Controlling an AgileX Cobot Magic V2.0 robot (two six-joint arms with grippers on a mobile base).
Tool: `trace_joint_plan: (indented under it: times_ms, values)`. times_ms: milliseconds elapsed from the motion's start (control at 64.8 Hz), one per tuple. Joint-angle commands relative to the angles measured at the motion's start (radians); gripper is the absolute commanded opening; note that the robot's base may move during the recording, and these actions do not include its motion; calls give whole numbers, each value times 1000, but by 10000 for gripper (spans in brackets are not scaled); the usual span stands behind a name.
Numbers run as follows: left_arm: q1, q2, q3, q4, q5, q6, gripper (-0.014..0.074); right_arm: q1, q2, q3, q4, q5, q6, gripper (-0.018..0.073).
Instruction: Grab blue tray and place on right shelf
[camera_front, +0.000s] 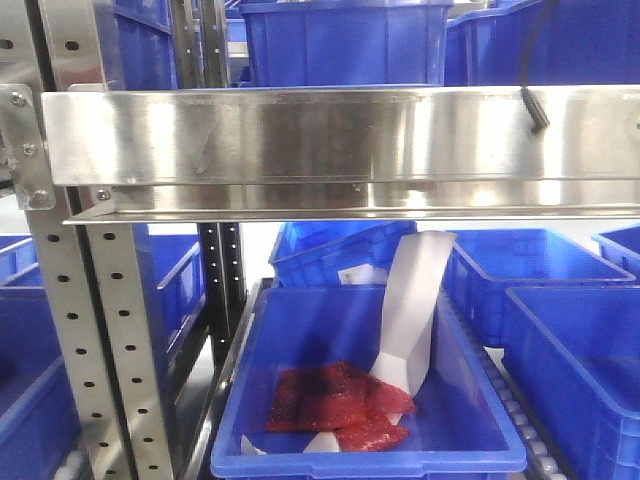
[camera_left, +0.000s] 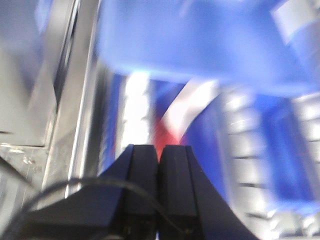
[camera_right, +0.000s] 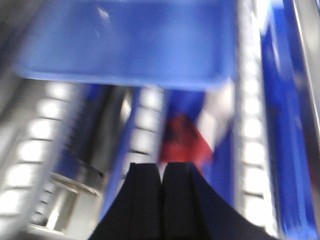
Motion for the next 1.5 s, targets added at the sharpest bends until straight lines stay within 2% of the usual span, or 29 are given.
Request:
trace_joint_plan:
  times_ms: [0,108,185,293,463,586,787,957,1127,1481]
  values:
    - [-38,-107,79,60,-135,6,-48,40,-119,46,-51,-151,-17,51]
    - [-84,-219,273,75,-274,6,-48,82,-233,220,-63,-287,-17,51]
    - [-109,-307,439,75,-415,6,-48,97,-344,399,-65,-420,-17,51]
    - [-109,-431,620,75,-595,6,-48,99,-493,633,-91,-599,-17,51]
    - [-107,-646,860,117,-776,6,-48,99,-690,898,-126,-701,-17,51]
    - [-107,-801,995,135,-793,6,-48,99,-830,1046,-132,-715,-19,51]
    - [-107,-1072,1206,151,-793,6,-48,99,-1092,1305,-171,-826,-19,51]
    - [-107,-1283,1318,158,-787,6,-48,99,-1328,1436,-173,-813,-19,51]
    - [-107,-1429,1359,266,-756,6,-48,99,-1453,1467,-173,-794,-19,51]
    - [-107,-1444,1359,260,-763,6,-48,99,-1460,1467,-173,-801,-19,51]
